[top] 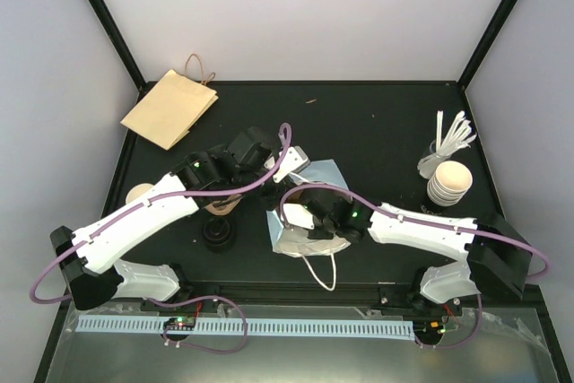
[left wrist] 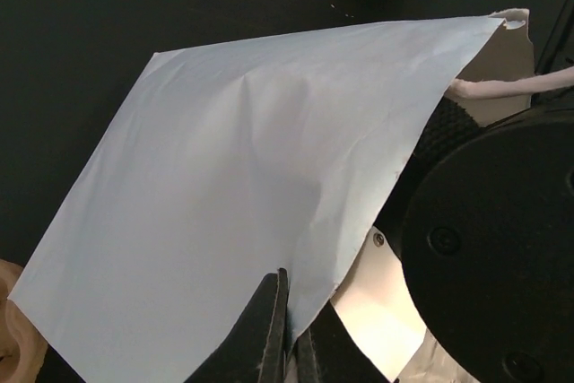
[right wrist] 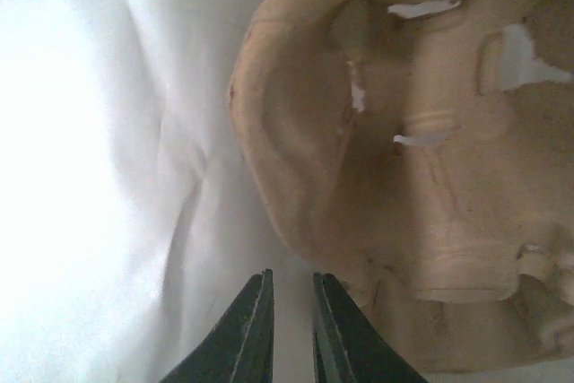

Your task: Pack the takeout coffee

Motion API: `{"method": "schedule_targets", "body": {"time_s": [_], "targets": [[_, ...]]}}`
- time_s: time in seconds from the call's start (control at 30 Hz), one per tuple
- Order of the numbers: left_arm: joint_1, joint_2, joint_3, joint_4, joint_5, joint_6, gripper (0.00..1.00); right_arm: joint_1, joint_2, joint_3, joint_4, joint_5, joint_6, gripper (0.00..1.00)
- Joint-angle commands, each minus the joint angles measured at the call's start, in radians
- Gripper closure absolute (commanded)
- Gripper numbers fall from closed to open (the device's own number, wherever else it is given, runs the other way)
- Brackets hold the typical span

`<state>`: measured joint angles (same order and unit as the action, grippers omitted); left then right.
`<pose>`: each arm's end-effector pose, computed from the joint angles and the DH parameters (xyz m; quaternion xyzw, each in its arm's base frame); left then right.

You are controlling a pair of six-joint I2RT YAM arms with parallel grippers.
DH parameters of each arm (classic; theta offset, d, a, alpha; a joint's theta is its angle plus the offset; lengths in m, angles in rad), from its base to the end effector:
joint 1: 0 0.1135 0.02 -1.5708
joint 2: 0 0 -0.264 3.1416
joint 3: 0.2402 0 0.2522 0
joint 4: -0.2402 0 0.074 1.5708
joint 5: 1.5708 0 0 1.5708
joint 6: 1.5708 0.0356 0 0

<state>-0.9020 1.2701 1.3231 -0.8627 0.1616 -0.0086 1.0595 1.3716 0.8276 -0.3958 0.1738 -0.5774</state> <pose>0.1558 -0.2064 0.3595 0.4268 0.8217 -0.2301 0.2996 0.1388 0.2349 0.2088 -0.6730 0.6668 -0.0063 0.3199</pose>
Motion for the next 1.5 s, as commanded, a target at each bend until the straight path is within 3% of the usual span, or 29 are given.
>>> {"method": "schedule_targets", "body": {"time_s": [0.0,0.27,0.5,0.6,0.97,1.2,1.47], "targets": [[-0.008,0.005,0.026,-0.016,0.009,-0.023,0.98,-0.008,-0.016,0.006,-0.060,-0.019,0.020,0.84],[-0.008,0.003,0.024,-0.026,0.017,-0.028,0.98,-0.008,-0.067,-0.008,0.026,-0.096,0.073,0.85],[-0.008,0.005,0.035,-0.043,0.023,-0.028,0.98,-0.007,-0.037,0.019,0.082,-0.181,0.159,0.90],[-0.008,0.000,0.032,-0.047,0.010,-0.038,0.98,-0.008,-0.060,-0.018,0.162,-0.210,0.254,0.99],[-0.007,-0.003,0.025,-0.002,-0.001,-0.091,0.98,-0.007,-0.088,-0.105,0.301,-0.246,0.699,0.99],[-0.008,-0.006,0.016,0.008,0.017,-0.091,0.98,-0.007,-0.106,-0.148,0.418,-0.177,0.988,0.99],[-0.008,-0.008,0.019,0.004,0.027,-0.093,0.98,-0.007,-0.070,-0.126,0.486,-0.184,1.190,0.99]]}}
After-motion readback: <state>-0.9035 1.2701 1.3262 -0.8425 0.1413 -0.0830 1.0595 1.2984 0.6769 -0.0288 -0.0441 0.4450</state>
